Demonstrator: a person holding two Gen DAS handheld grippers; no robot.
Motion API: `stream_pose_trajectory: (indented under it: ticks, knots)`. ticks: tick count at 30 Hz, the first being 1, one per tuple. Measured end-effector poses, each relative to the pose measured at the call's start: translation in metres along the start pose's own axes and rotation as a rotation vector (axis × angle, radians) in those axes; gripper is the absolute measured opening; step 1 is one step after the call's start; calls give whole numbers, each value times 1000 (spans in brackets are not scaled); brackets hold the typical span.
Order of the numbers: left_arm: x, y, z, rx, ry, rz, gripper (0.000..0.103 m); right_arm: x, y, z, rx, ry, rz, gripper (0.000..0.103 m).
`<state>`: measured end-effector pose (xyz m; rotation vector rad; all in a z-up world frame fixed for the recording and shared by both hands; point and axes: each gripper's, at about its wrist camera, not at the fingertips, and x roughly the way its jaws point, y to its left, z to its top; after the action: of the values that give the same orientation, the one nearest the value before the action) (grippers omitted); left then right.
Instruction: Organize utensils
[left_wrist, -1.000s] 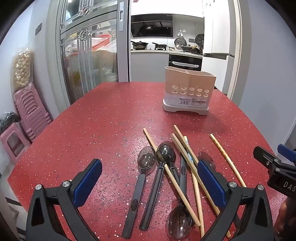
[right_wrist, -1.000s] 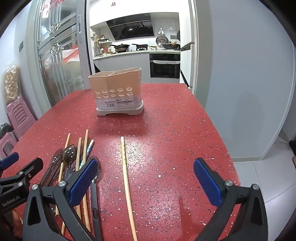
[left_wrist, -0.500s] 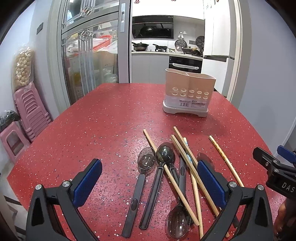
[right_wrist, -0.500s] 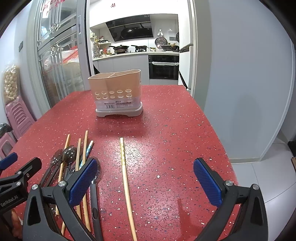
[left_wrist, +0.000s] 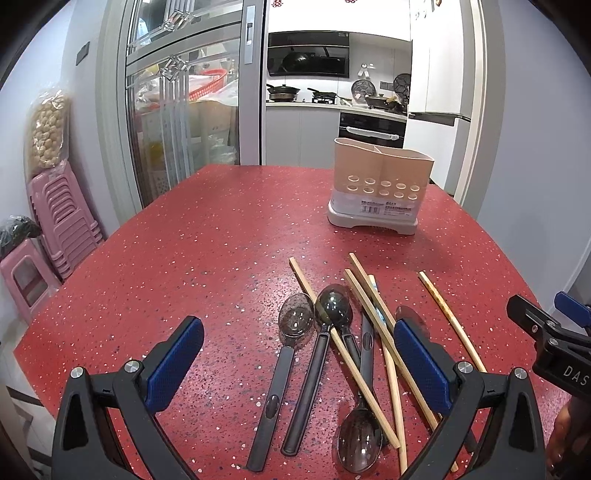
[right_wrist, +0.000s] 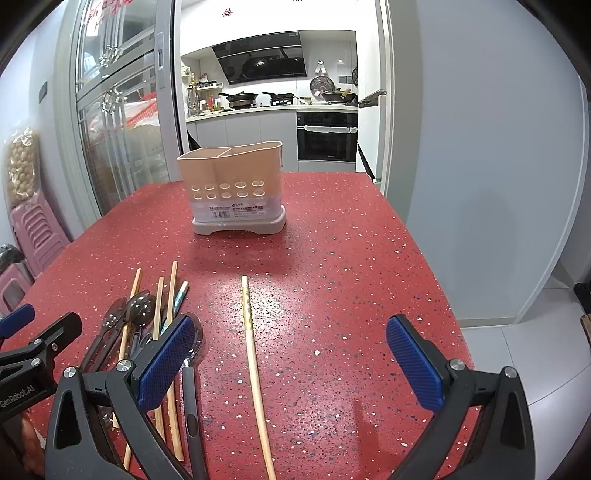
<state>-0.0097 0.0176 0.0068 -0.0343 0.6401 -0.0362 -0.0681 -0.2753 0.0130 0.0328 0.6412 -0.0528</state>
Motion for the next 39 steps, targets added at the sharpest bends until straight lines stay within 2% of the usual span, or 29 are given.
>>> stream_pose_trajectory:
  ticks: [39]
  knots:
    - [-2, -2, -4, 6, -4, -1, 103, -1, 0, -1, 0, 0, 0, 103]
